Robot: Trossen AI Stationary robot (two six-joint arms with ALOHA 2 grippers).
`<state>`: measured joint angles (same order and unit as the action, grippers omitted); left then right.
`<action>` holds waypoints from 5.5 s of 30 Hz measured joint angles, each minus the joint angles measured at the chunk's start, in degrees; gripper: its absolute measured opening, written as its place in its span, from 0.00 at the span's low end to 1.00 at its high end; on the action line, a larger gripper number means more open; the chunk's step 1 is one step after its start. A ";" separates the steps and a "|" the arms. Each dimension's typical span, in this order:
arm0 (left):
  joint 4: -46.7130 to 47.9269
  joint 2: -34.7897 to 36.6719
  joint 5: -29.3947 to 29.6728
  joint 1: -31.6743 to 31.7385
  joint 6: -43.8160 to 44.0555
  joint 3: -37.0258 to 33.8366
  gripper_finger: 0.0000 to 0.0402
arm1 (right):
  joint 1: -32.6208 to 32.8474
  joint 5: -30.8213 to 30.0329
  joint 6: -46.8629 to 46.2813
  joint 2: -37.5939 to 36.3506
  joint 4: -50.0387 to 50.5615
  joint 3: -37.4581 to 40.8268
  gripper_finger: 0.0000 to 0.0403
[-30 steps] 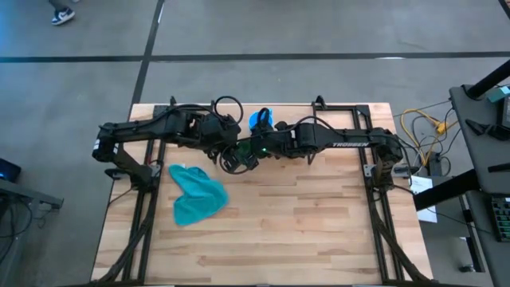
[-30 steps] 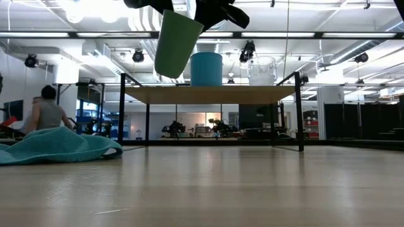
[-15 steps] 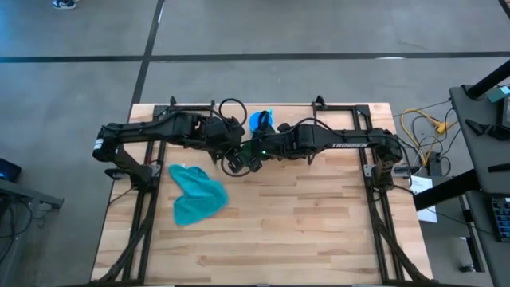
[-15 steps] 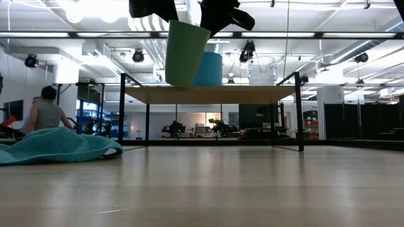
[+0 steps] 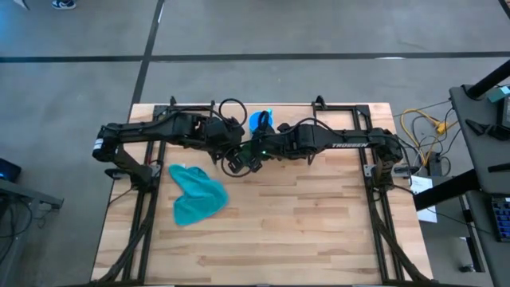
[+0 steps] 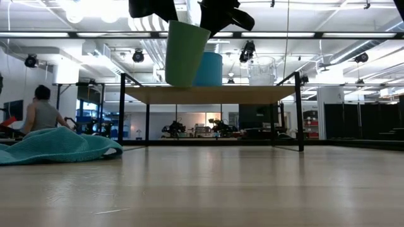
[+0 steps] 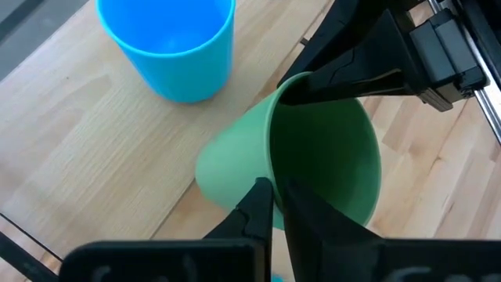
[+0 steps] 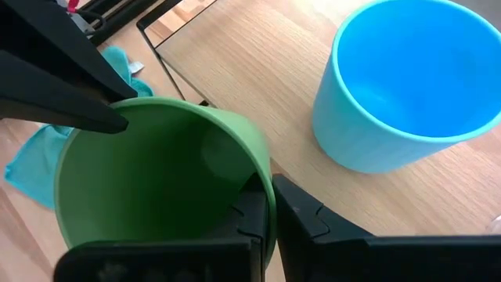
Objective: Stack small to large cups/mugs on shelf
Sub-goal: Put the green cup on the shelf
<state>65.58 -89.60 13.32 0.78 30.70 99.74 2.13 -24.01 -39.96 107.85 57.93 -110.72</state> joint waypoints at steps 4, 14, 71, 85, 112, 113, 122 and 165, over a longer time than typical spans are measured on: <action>0.61 0.00 -0.02 0.00 -0.06 -0.04 0.00 | 0.00 0.19 0.12 0.00 -0.13 -0.02 0.04; 2.36 0.16 0.22 0.02 -1.66 -0.09 0.00 | 0.00 0.17 0.12 0.00 -1.48 0.02 0.06; 2.69 6.47 -4.84 18.07 -13.20 -0.13 0.00 | -13.27 12.14 13.40 0.09 -21.71 0.37 0.06; 5.87 5.98 -4.46 20.67 -14.96 -1.61 0.00 | -15.19 16.63 14.09 5.00 -23.44 -2.20 0.06; 2.56 5.97 -11.89 24.02 -17.80 -2.64 0.00 | -16.26 20.29 14.23 5.38 -17.85 -5.19 0.10; 2.54 5.97 -12.09 24.02 -17.87 -2.64 0.00 | -16.24 20.51 14.44 5.38 -18.11 -5.20 0.12; 1.33 5.77 -13.81 24.04 -19.33 -2.71 0.05 | -16.13 20.54 14.75 5.40 -20.13 -5.42 0.24; 2.80 14.40 -17.25 16.88 -22.04 0.35 0.07 | -7.74 19.52 23.95 4.06 6.65 -23.95 0.20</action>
<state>68.38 -75.20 -3.92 17.65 8.66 100.09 -5.61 -4.49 -16.01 111.92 64.58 -134.67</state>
